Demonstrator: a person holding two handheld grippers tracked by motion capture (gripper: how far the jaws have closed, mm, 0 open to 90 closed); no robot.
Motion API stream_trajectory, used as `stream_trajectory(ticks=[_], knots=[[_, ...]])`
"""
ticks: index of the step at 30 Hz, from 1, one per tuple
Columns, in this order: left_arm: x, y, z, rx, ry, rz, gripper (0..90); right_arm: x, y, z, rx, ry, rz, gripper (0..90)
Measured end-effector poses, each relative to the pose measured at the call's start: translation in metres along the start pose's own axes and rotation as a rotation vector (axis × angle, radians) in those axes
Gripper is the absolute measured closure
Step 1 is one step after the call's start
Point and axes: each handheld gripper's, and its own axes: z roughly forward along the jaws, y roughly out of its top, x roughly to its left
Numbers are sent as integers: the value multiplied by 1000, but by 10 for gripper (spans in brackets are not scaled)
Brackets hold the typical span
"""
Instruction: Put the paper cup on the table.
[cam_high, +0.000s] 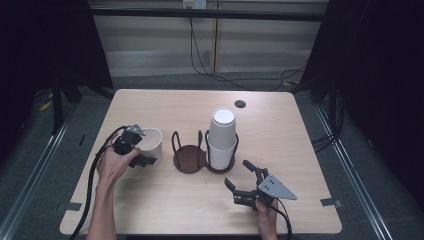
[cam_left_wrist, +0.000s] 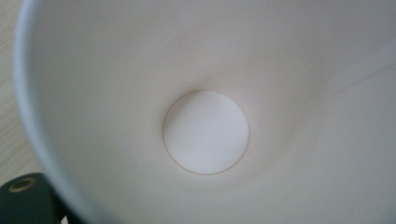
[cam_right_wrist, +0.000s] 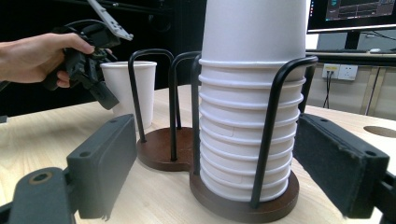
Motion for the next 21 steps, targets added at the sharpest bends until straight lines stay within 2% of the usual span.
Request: stream_trajectory(ticks=[2, 4, 5, 8, 12, 15, 17, 19, 21], knots=[[-3, -5, -1, -31, 24, -8, 79, 0, 0, 0, 0, 1, 0, 134], [-6, -10, -2, -31, 25, -20, 84, 0, 0, 0, 0, 0, 0, 134], [-8, -12, -3, -42, 43, -24, 100, 0, 0, 0, 0, 0, 0, 134], [-12, -19, -5, -85, 29, -49, 163, 0, 0, 0, -1, 0, -1, 134], [-16, -25, -9, -117, 68, -56, 156, 0, 0, 0, -1, 0, 0, 134], [-19, -30, -11, -120, 82, -70, 156, 0, 0, 0, -1, 1, 0, 134], [-21, -34, -11, -150, 85, -80, 157, 0, 0, 0, -3, 0, 0, 134], [-24, -37, -13, -160, 99, -97, 158, 0, 0, 0, -2, 0, 0, 134], [-27, -40, -14, -171, 111, -96, 158, 0, 0, 0, -2, 0, -1, 134]])
